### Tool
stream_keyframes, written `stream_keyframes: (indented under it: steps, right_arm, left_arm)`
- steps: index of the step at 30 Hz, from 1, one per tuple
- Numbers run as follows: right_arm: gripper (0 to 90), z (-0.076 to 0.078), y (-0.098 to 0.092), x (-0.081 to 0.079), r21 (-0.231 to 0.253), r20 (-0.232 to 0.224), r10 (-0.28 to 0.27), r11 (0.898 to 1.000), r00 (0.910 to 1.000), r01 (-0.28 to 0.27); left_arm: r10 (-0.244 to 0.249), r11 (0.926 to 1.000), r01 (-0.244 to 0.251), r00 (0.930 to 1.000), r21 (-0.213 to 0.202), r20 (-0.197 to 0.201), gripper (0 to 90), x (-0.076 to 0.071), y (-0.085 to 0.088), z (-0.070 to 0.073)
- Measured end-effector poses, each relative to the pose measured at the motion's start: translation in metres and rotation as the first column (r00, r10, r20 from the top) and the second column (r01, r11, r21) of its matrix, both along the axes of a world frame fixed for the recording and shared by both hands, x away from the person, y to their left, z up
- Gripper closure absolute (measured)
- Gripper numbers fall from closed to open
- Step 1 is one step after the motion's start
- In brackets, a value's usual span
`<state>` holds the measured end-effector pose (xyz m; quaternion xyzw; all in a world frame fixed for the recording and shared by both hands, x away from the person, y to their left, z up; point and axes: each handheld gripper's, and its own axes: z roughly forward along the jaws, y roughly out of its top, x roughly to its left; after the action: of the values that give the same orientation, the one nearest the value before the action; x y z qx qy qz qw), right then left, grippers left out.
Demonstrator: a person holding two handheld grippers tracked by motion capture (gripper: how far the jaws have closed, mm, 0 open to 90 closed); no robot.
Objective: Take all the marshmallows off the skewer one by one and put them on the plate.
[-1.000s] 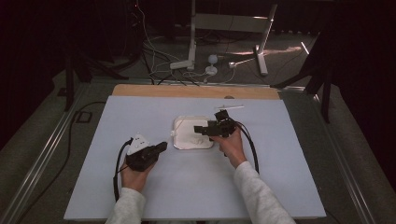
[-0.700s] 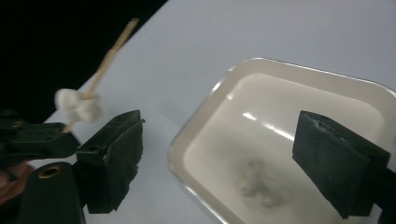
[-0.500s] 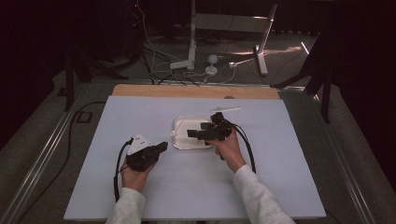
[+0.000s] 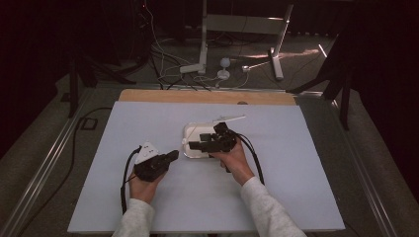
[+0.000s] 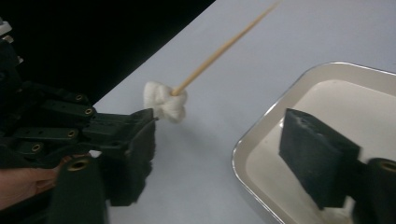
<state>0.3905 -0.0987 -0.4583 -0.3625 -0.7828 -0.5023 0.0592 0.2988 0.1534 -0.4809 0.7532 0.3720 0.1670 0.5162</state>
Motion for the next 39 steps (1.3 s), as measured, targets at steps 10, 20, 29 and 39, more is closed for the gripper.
stream_keyframes:
  steps: [10, 20, 29, 39]
  right_arm:
    - [50.0, 0.001, 0.003, 0.001, 0.079, -0.047, 0.049, 0.996, 0.9977, -0.046]
    - [65.1, -0.001, 0.010, -0.001, 0.097, -0.093, 0.112, 0.990, 0.9893, -0.103]
    - [73.6, -0.002, 0.013, -0.001, 0.110, -0.136, 0.111, 0.989, 0.9844, -0.097]
    - [65.0, -0.002, 0.009, -0.001, 0.115, -0.161, 0.102, 0.990, 0.9816, -0.084]
  left_arm:
    - [-0.023, 0.9996, 0.023, 0.9997, -0.014, 0.007, 89.7, -0.001, -0.001, 0.000]
    - [-0.075, 0.9970, 0.075, 0.9969, -0.017, 0.023, 89.8, -0.003, -0.011, 0.000]
    - [-0.077, 0.9971, 0.077, 0.9969, -0.002, 0.019, 89.9, -0.002, -0.012, -0.001]
    - [-0.054, 0.9983, 0.054, 0.9982, -0.023, 0.026, 89.9, -0.003, -0.009, 0.000]
